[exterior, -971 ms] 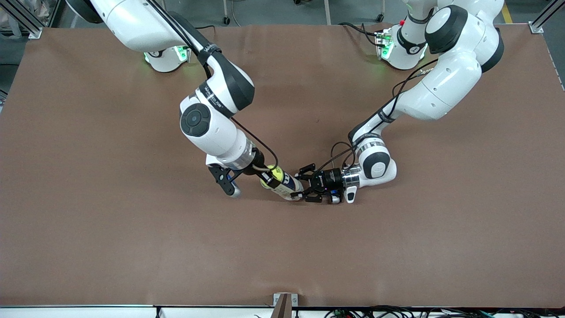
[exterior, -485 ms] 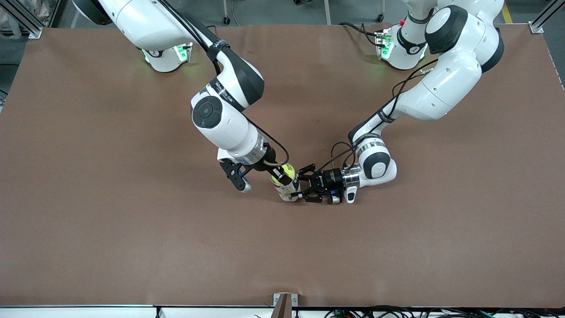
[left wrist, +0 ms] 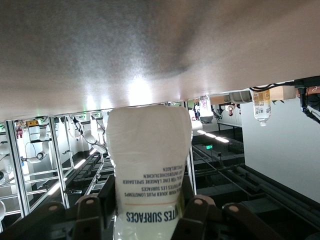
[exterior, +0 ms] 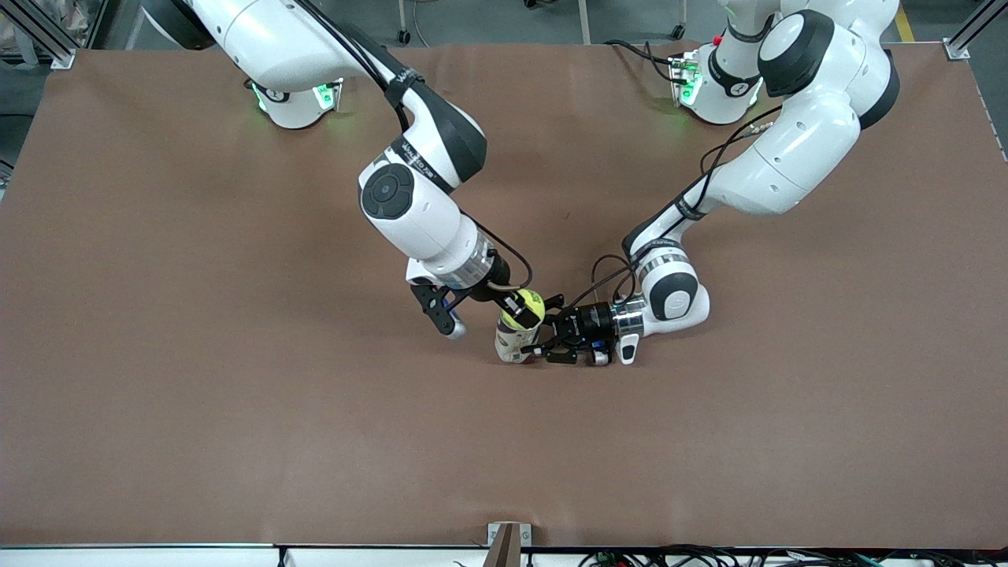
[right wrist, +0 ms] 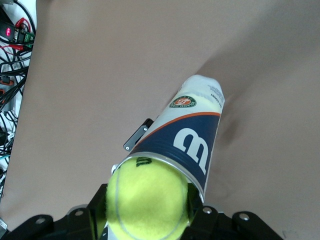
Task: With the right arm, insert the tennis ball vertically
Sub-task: 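Press the second ball into the can and open the right gripper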
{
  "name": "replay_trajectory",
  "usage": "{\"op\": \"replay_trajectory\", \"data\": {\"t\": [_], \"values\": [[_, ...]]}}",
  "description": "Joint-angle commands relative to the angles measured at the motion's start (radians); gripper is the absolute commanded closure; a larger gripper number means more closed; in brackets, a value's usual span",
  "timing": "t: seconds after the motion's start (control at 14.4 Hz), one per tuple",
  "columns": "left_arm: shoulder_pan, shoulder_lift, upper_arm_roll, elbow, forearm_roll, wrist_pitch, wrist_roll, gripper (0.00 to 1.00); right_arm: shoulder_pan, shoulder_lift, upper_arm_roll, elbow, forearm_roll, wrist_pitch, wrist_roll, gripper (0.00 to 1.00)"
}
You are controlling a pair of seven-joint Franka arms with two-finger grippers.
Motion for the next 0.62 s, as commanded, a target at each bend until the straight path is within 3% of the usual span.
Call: {"op": "replay_trajectory", "data": {"t": [0.0,0.07,0.14,0.55], "values": [[-0.025,0.026,0.02,0.031,-0.008,-0.001,0.04,0.65,0.016,0.028,-0.012,0.041,-0.004,0.019,0.017,0.89],[-0.025,0.026,0.022,0.031,-0.01,-0.001,0.04,0.65,0.016,0.028,-0.012,0.041,-0.004,0.019,0.017,0.61],[-0.025,0.026,0.022,0.031,-0.01,-0.001,0.04,0.65,0.016,0.028,-0.015,0.041,-0.004,0.021,0.017,0.01],[-0.025,0.032,0.022,0.034,-0.008,-0.001,0.04,0.65,0.008,0.022,-0.026,0.065,-0.003,-0.017,0.015,0.0]]}}
